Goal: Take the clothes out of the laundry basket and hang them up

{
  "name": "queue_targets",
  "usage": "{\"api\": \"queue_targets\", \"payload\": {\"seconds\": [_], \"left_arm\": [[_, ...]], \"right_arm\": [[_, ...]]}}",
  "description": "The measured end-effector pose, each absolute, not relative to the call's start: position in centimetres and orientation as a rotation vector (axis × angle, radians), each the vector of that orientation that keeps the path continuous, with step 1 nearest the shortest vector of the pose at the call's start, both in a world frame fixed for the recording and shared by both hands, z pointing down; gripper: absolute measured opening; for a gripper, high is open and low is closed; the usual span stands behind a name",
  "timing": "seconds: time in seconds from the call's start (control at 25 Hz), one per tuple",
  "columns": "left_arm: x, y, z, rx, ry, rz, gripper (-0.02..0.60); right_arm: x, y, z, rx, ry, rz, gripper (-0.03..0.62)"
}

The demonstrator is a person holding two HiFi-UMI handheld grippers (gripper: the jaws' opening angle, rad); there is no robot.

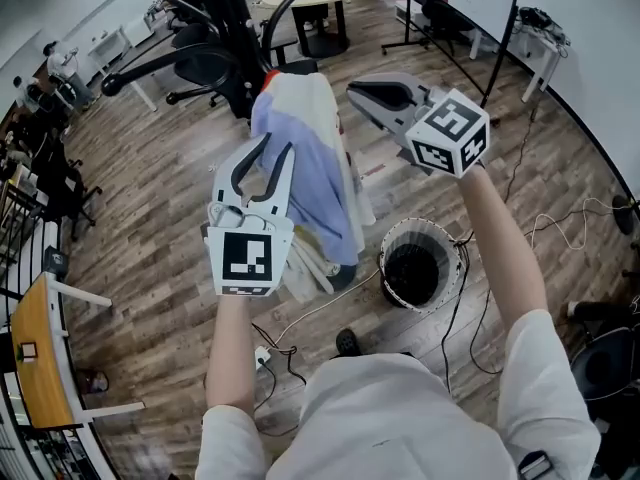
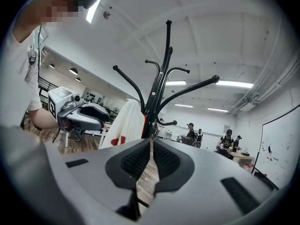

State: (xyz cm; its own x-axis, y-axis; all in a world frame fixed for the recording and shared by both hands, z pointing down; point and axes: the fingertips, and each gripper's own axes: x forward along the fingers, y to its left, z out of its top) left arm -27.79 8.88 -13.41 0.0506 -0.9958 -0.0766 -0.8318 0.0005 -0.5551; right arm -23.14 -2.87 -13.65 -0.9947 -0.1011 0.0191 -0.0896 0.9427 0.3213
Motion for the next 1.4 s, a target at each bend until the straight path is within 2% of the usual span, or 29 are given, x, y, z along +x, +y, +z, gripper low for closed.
{"api": "queue_targets", "payload": {"seconds": [0.76, 1.4], "left_arm": [[-17.0, 11.1, -7.4, -2.148, 1.888, -0.325, 0.103], [-10.7, 14.3, -2.7, -2.341, 1.907, -0.202, 0.043]], "right_arm": [[-12.0, 4.0, -7.3, 0.330, -2.971, -0.377, 0.023], [-4.2, 9.8, -3.2, 0.474, -2.995, -0.198, 0.008]]}}
